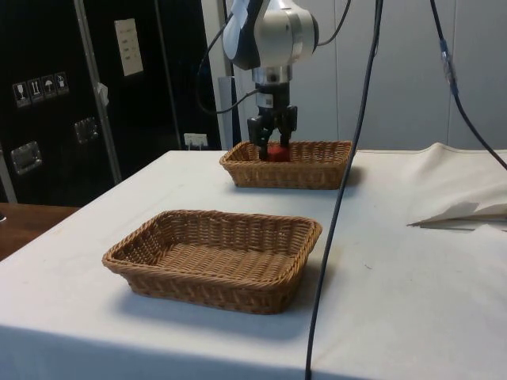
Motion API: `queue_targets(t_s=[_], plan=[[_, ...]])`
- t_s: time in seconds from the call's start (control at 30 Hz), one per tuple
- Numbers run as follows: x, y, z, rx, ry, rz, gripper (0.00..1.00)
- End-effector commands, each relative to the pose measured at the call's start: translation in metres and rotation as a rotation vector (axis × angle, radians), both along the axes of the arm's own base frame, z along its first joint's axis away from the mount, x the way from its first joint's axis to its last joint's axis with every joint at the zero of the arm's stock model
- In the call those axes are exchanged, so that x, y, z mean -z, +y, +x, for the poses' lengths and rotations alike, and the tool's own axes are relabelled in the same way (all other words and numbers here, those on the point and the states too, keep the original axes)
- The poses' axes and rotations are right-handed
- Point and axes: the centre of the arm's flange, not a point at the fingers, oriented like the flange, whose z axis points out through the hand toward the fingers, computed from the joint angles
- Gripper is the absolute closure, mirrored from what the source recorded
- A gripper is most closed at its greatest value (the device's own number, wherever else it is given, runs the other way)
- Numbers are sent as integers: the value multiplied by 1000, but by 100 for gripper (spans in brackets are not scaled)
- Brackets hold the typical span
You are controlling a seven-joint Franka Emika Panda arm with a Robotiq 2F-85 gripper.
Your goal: Pick up the red cube and place it into the right basket.
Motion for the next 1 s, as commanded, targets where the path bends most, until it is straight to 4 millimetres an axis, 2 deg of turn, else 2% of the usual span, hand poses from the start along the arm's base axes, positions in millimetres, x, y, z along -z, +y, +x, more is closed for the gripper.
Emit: queue_targets(t_s=[0.0, 0.03, 0.07, 0.1, 0.17, 0.2, 0.4, 0.57, 0.6, 0.7, 0.97], plan=[[1, 1, 1, 0, -10, 6, 50], [0, 0, 0, 0, 1, 0, 40], [1, 1, 1, 0, -10, 6, 40], [1, 1, 1, 1, -11, 6, 21], [1, 1, 1, 0, -10, 6, 3], [1, 1, 1, 0, -10, 6, 0], [1, 1, 1, 2, -11, 6, 0], [-15, 0, 2, -3, -13, 7, 0], [-9, 0, 3, 0, -14, 5, 0], [-28, 2, 3, -13, -19, 11, 0], [-51, 14, 8, -44, -17, 15, 0]])
